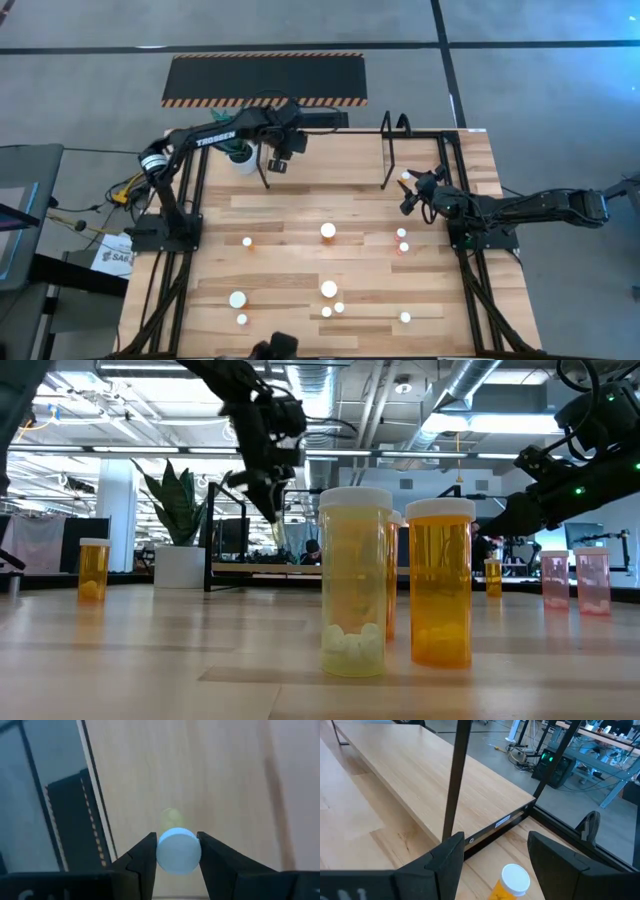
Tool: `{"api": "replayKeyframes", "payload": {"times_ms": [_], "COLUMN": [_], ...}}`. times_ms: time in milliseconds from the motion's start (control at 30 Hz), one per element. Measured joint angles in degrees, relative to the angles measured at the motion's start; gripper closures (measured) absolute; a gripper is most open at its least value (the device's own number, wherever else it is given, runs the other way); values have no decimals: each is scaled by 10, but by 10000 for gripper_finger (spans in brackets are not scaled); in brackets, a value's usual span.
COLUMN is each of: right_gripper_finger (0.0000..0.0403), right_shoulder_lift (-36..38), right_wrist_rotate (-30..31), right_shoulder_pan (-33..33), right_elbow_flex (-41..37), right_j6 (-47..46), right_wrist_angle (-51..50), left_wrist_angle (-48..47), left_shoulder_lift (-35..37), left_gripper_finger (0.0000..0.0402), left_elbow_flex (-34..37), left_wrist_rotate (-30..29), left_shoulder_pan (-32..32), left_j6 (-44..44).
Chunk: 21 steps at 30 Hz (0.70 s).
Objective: Pick and place medicine bottles onto shelf by color
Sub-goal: Put the top left yellow pill bottle on the shelf
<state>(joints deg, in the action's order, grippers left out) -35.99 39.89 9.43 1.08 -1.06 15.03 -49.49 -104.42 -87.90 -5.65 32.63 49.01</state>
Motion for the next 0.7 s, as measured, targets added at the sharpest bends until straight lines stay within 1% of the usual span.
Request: {"api": "replayKeyframes", "payload": {"times_ms": [67, 200, 267, 367, 467, 633, 700], "right_gripper_finger": [159, 159, 159, 159, 159, 159, 159], "right_shoulder_lift": [0, 0, 0, 0, 0, 0, 0], "right_wrist_rotate": [0, 0, 0, 0, 0, 0, 0], "right_shoulder_pan": [0, 0, 0, 0, 0, 0, 0], "right_elbow_flex": [0, 0, 0, 0, 0, 0, 0], "right_j6": [0, 0, 0, 0, 0, 0, 0], "right_wrist_angle": [0, 0, 0, 0, 0, 0, 0], "left_wrist_angle": [-14, -107, -168, -217, -225, -230, -227], "left_shoulder_lift": [-34, -105, -131, -153, -155, -153, -153], "left_gripper_finger": [271, 267, 268, 269, 269, 269, 268], "left_elbow_flex": [-33, -121, -166, -212, -224, -225, -225], "left_wrist_rotate": [-13, -17, -11, -3, -1, 19, 20], "left_shoulder_pan": [9, 13, 12, 11, 11, 11, 11], "left_j6": [-5, -41, -63, -85, -101, -113, -132]}}
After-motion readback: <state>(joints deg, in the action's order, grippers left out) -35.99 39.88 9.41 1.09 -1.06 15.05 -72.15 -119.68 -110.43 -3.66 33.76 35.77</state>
